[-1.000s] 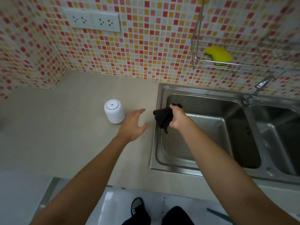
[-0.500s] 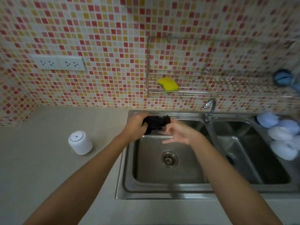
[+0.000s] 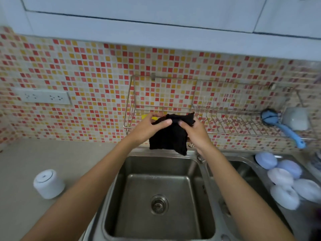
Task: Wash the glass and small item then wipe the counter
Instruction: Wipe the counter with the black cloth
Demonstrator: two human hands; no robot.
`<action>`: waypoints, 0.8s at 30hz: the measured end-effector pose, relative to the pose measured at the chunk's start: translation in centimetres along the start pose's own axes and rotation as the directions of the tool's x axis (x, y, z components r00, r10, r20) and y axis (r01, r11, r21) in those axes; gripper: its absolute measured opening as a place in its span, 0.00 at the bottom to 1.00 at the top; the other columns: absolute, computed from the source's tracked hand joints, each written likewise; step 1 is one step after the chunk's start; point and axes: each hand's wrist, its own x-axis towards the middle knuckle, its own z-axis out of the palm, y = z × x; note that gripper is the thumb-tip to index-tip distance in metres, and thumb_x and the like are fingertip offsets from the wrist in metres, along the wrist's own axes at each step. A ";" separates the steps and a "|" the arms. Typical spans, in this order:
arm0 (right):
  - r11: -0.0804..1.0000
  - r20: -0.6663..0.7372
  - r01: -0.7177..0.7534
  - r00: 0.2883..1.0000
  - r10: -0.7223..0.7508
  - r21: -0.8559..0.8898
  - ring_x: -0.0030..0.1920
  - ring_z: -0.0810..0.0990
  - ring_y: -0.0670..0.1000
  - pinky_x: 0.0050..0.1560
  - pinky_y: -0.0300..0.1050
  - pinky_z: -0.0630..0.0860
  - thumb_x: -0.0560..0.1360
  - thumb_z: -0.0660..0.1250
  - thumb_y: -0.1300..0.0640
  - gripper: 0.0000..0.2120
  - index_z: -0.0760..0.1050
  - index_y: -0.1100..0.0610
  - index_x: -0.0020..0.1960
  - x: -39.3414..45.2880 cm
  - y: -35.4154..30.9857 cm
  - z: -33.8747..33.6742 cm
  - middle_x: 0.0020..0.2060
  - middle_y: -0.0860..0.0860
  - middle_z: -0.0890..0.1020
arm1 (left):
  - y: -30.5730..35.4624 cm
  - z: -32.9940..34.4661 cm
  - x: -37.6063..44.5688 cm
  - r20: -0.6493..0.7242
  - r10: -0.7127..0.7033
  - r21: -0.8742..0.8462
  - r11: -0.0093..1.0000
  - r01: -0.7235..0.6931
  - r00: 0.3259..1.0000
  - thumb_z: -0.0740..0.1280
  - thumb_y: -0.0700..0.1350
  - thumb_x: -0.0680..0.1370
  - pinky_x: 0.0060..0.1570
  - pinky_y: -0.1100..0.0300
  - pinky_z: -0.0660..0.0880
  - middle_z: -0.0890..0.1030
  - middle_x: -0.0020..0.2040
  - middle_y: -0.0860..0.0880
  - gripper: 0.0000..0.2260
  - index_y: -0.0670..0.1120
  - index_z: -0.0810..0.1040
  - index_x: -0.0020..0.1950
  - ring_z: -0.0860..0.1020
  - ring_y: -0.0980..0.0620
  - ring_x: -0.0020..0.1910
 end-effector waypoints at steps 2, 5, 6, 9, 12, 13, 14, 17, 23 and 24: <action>0.998 -0.008 0.007 1.000 -0.008 -0.059 0.51 0.81 0.47 0.44 0.39 0.77 0.78 0.67 0.55 0.12 0.73 0.54 0.60 1.4 -0.6 -0.6 0.51 0.47 0.81 | 0.4 0.7 1.2 -0.060 0.059 0.125 0.991 -0.051 0.996 0.75 0.54 0.70 0.45 0.62 0.75 0.75 0.53 0.55 0.25 0.52 0.70 0.63 0.77 0.55 0.52; 0.996 -0.030 -0.039 0.999 0.036 -0.084 0.53 0.80 0.50 0.54 0.50 0.78 0.78 0.66 0.56 0.10 0.72 0.51 0.58 4.8 -1.1 -2.1 0.53 0.48 0.80 | 1.2 1.4 3.9 -0.193 0.103 0.068 0.993 -0.092 0.976 0.72 0.44 0.75 0.34 0.72 0.71 0.75 0.48 0.54 0.13 0.49 0.75 0.58 0.76 0.56 0.46; 0.994 -0.028 -0.079 0.997 0.077 -0.077 0.54 0.80 0.52 0.56 0.53 0.78 0.78 0.66 0.56 0.11 0.72 0.51 0.59 5.9 -1.2 -2.6 0.53 0.49 0.80 | 1.5 1.5 4.8 -0.234 0.100 0.034 0.995 -0.095 0.967 0.70 0.44 0.77 0.32 0.74 0.70 0.75 0.46 0.54 0.10 0.49 0.75 0.56 0.75 0.57 0.45; 0.971 -0.039 -0.215 0.977 0.212 -0.108 0.53 0.79 0.55 0.56 0.58 0.78 0.77 0.65 0.58 0.19 0.65 0.54 0.66 9.0 -1.4 -3.5 0.56 0.54 0.77 | 1.4 1.7 7.7 -0.286 0.116 0.119 0.989 -0.085 0.951 0.67 0.45 0.79 0.35 0.71 0.69 0.74 0.44 0.57 0.05 0.51 0.76 0.53 0.74 0.58 0.43; 0.928 -0.058 -0.179 0.984 0.170 -0.326 0.53 0.77 0.54 0.54 0.54 0.78 0.77 0.63 0.59 0.21 0.64 0.55 0.69 11.1 -1.2 -3.7 0.57 0.53 0.75 | 0.5 2.2 10.6 -0.272 0.075 0.156 0.987 -0.033 0.959 0.67 0.44 0.79 0.35 0.70 0.67 0.74 0.42 0.54 0.05 0.47 0.76 0.54 0.73 0.54 0.44; 0.898 -0.057 -0.154 0.988 0.143 -0.411 0.52 0.77 0.54 0.52 0.53 0.77 0.78 0.63 0.60 0.20 0.64 0.56 0.68 11.7 -1.0 -3.6 0.56 0.53 0.75 | 0.1 2.3 11.5 -0.261 0.068 0.186 0.982 -0.019 0.963 0.67 0.44 0.79 0.35 0.69 0.67 0.75 0.42 0.53 0.05 0.46 0.76 0.54 0.73 0.53 0.44; 0.866 -0.047 -0.124 0.992 0.116 -0.485 0.49 0.77 0.54 0.49 0.52 0.76 0.78 0.62 0.61 0.18 0.65 0.57 0.67 12.2 -0.6 -3.6 0.53 0.54 0.75 | -0.3 2.5 12.3 -0.253 0.065 0.213 0.977 -0.010 0.965 0.67 0.44 0.79 0.36 0.68 0.68 0.75 0.42 0.52 0.06 0.44 0.76 0.54 0.74 0.52 0.44; 0.781 -0.014 -0.060 0.998 0.065 -0.622 0.40 0.74 0.49 0.35 0.43 0.72 0.78 0.62 0.63 0.17 0.66 0.58 0.66 13.8 0.7 -3.1 0.48 0.53 0.74 | -1.7 2.8 14.6 -0.249 0.048 0.239 0.971 0.013 0.967 0.68 0.43 0.78 0.40 0.62 0.68 0.76 0.41 0.49 0.05 0.43 0.77 0.52 0.76 0.48 0.46; 0.599 0.022 -0.038 0.996 0.092 -0.799 0.54 0.78 0.58 0.42 0.45 0.74 0.77 0.64 0.66 0.25 0.61 0.59 0.71 15.9 2.9 -2.2 0.57 0.59 0.77 | -4.0 2.6 17.2 -0.187 0.069 0.455 0.890 0.024 0.980 0.67 0.42 0.78 0.45 0.54 0.75 0.79 0.41 0.46 0.07 0.42 0.75 0.54 0.78 0.47 0.43; 0.553 0.031 -0.026 0.995 0.094 -0.833 0.56 0.77 0.58 0.48 0.47 0.76 0.76 0.64 0.66 0.28 0.59 0.59 0.73 15.9 3.2 -2.0 0.60 0.60 0.75 | -4.1 2.4 17.4 -0.186 0.071 0.491 0.870 0.030 0.980 0.66 0.41 0.78 0.45 0.52 0.76 0.80 0.41 0.45 0.07 0.42 0.74 0.55 0.79 0.45 0.43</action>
